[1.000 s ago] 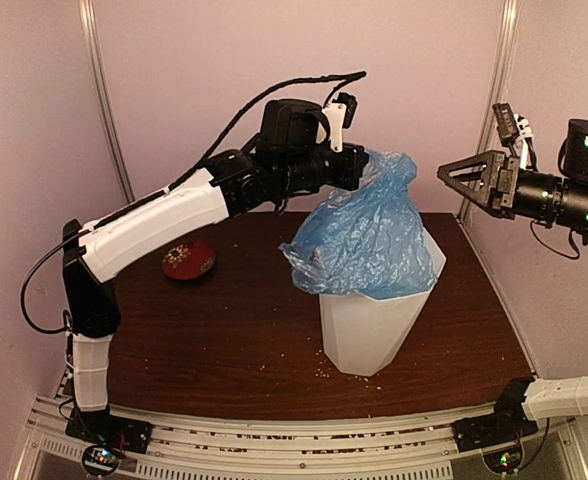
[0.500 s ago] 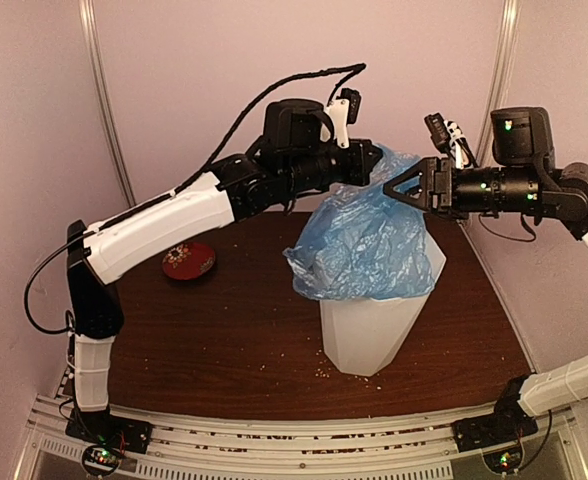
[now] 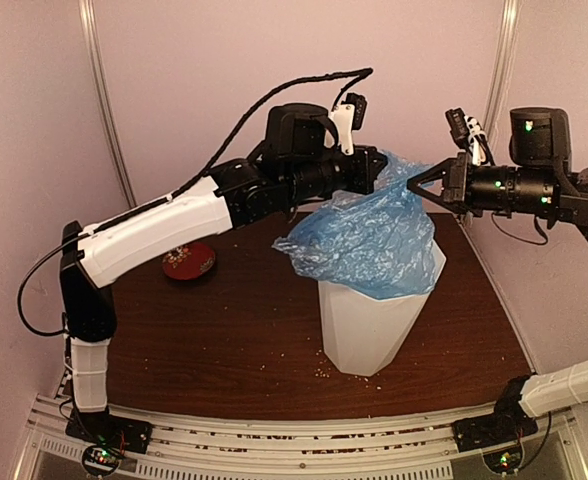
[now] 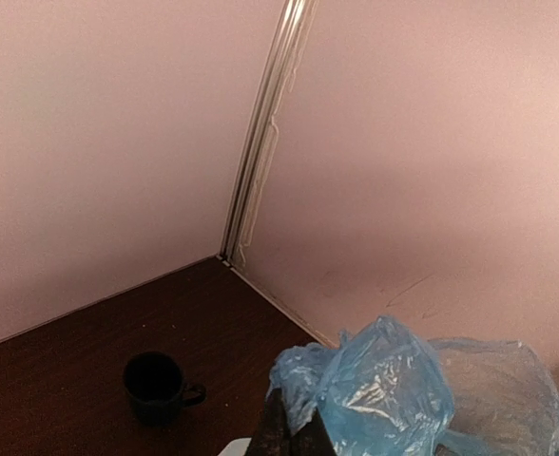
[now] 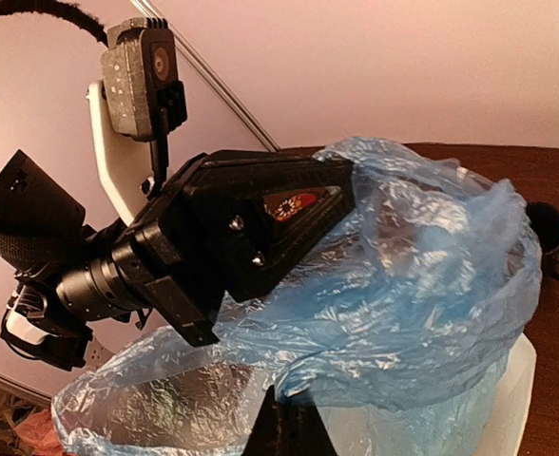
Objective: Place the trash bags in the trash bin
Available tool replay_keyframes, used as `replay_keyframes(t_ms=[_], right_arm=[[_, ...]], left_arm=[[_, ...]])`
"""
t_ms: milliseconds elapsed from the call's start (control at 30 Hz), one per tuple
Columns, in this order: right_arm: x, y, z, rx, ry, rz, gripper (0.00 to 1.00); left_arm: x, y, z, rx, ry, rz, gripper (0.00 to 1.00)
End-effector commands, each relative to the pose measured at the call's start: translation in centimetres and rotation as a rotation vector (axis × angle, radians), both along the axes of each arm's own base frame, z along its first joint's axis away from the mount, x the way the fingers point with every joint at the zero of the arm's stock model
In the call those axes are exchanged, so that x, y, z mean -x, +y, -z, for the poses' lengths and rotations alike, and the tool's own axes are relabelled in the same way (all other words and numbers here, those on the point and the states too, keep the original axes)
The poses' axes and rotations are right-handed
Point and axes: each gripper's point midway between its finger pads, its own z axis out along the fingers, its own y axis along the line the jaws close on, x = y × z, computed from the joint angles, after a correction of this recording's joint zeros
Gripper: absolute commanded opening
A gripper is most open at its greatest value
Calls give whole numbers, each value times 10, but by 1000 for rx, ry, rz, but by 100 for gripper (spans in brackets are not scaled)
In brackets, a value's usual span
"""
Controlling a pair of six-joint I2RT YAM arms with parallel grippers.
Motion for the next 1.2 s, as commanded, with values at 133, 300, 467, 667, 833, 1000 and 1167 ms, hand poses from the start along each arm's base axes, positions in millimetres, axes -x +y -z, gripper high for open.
replay_keyframes(t_ms=[133,300,467,667,833,1000,1167], right_arm=[[9,-58,22,79,-76,190,0],[8,-70,42,116,-79,237,0],[-6,-77,62,194,-83,301,0],[-26,-85,67,257,-98,362,0],[-49,-104,82,342,-72,416,0],[-61,-124,116,389,-7,429,0],[-63,-121,151,401,59,384,0]], left_arm=[[-2,68,-6,-89,-47,-134,0],[-4,100,18,-141,-11,-186,0],[-15,110,45,-188,33,-204,0],[-41,103,62,-240,60,-203,0],[-59,105,79,-263,103,-205,0],[-62,113,108,-306,150,-202,0],[-58,114,144,-353,212,-167,0]])
